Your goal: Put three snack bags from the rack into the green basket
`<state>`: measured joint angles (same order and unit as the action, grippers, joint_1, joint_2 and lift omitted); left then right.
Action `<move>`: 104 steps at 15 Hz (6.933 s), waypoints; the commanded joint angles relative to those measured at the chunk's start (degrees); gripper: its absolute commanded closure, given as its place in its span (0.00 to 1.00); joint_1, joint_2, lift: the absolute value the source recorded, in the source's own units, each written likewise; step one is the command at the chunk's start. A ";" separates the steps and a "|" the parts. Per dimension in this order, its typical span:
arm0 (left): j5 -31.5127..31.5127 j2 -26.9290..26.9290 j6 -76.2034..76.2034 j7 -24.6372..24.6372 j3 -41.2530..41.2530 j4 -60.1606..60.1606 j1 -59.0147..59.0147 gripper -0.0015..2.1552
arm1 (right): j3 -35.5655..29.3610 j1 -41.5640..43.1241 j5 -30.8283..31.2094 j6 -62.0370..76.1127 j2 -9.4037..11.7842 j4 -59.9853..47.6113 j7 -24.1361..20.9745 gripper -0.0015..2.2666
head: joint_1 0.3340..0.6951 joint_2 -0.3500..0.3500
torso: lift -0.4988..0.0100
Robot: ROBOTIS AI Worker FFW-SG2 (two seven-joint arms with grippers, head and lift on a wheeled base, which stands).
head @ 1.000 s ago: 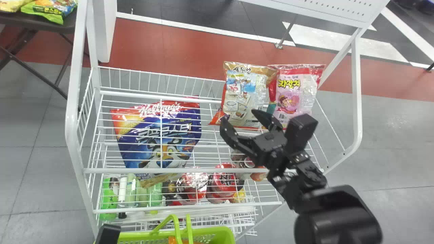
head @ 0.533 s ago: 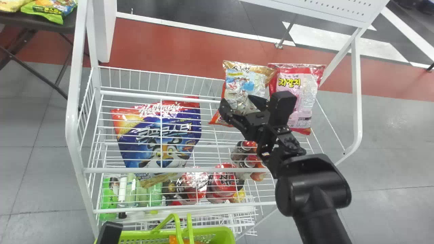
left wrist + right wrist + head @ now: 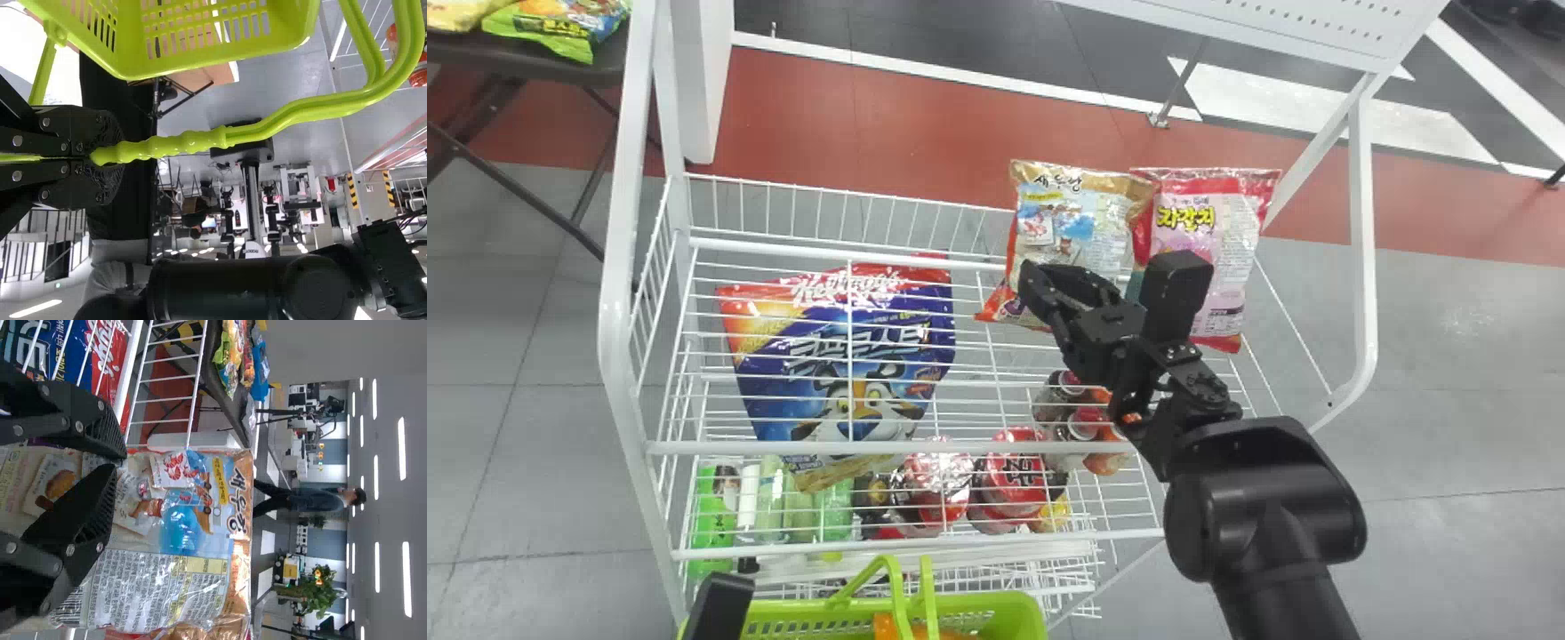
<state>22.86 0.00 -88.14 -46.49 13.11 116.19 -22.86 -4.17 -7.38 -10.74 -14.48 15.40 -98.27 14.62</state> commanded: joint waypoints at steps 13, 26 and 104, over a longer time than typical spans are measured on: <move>0.08 0.15 0.11 0.08 0.51 0.01 -0.08 0.68 | -3.83 -12.22 -3.68 1.86 0.59 -14.85 2.87 0.96 | 1.00 0.00 | 0.98; -0.10 0.15 0.11 0.08 0.51 -0.26 0.09 0.68 | -1.54 1.32 -1.57 6.08 0.59 1.68 -1.79 0.03 | 1.00 0.00 | 0.98; 0.78 0.15 2.04 -1.15 -0.72 -2.89 1.24 0.68 | -5.32 -44.56 -5.61 14.35 -3.62 -37.87 4.10 0.03 | 1.00 0.00 | 0.98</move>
<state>23.64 0.00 -86.09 -47.63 12.29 114.05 -22.04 -8.80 -51.15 -16.39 -3.74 12.55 -135.16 19.15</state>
